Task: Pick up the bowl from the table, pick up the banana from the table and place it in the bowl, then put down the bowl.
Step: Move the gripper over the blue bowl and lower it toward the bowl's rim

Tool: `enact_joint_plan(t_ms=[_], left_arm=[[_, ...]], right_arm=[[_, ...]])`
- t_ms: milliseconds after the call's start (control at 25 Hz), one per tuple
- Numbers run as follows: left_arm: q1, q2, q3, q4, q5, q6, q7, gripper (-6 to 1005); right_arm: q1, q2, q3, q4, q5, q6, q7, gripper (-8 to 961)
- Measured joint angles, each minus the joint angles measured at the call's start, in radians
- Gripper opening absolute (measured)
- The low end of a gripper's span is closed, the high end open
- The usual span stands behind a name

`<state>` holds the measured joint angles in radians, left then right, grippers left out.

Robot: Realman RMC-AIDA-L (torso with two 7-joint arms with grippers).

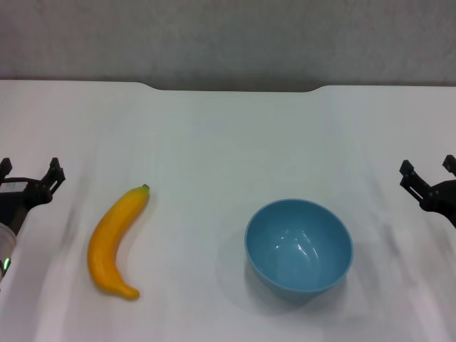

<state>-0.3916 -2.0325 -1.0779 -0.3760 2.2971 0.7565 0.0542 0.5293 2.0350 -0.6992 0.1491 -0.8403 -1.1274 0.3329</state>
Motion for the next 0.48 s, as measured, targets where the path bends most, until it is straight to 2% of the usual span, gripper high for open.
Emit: enact_joint_plan(t_ms=[480], left_arm=[[-0.008,0.0,0.012,-0.01,0.002,-0.026,-0.001,891]], right_arm=[[0.026,-0.002,0.012,0.026,-0.035,0.013,0.0,882]])
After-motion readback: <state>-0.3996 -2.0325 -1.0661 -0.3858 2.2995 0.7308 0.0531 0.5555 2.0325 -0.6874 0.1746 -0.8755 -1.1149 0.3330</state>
